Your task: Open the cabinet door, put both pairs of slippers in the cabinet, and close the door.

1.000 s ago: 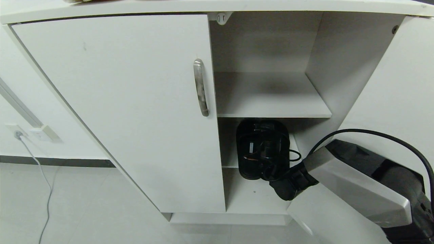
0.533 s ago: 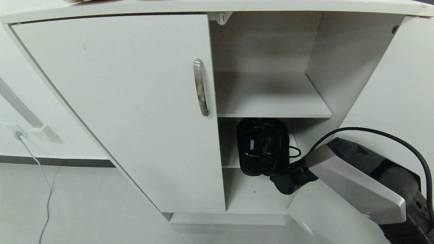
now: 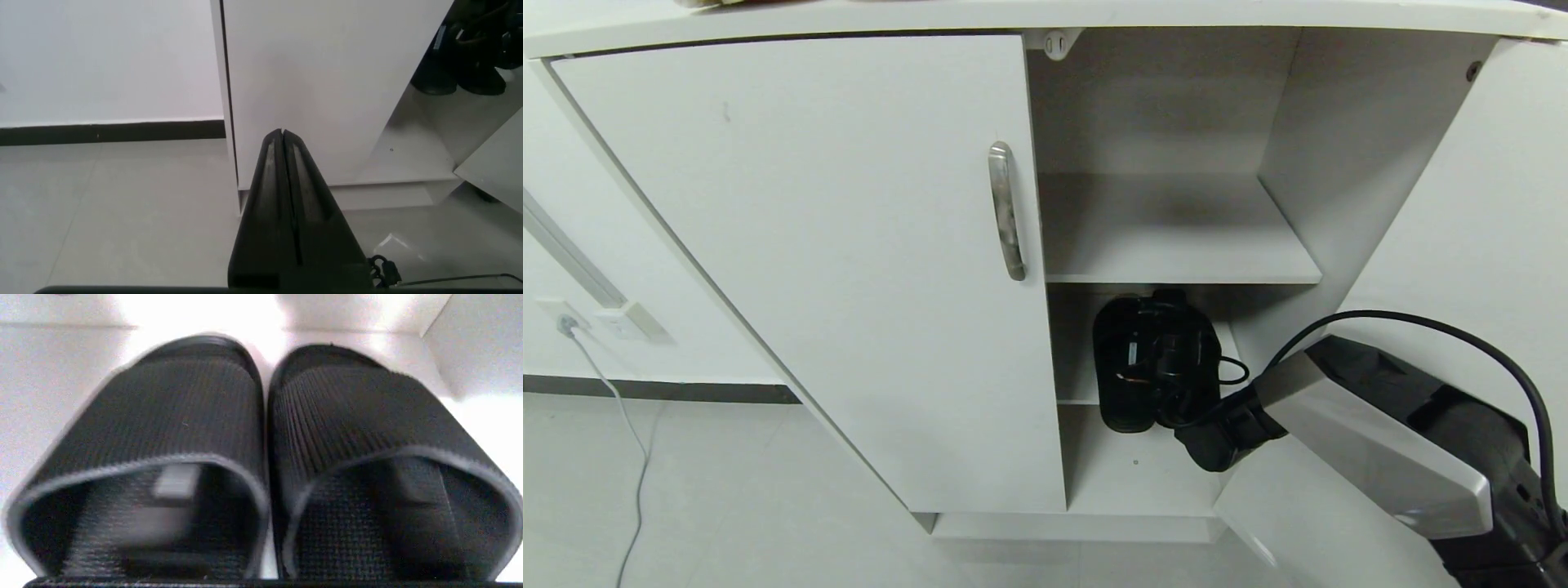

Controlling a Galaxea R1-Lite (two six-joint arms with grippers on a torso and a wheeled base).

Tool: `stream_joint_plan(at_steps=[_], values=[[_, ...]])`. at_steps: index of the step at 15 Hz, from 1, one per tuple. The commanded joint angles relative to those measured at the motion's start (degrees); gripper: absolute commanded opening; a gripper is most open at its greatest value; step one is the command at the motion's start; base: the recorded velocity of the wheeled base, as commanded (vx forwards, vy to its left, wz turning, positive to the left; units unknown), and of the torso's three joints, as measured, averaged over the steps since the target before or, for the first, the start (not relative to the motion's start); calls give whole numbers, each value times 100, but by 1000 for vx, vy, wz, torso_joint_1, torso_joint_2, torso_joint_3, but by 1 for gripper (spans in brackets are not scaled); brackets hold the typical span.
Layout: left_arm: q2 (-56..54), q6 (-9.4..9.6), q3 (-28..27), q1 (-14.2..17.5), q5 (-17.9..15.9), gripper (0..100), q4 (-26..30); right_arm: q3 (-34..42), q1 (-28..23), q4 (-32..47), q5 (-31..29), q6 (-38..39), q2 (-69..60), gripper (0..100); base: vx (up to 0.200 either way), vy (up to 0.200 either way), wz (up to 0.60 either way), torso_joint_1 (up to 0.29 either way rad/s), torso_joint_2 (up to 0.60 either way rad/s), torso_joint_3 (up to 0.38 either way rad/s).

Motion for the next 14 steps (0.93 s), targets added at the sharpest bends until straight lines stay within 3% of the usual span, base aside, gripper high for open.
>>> stream_joint_plan(at_steps=[1,10,14], values=[[8,2,1,-1,-4,0,-1,233,29,-39,-1,1,-123,100,0,0,0,0,0,0],[8,11,1,-1,-4,0,-1,2193,591,-733,-1,1,-1327,100,0,0,0,0,0,0],[8,20,1,-1,-4,0,-1,3837,1004,-1691,-1,1,-1846,100,0,0,0,0,0,0]])
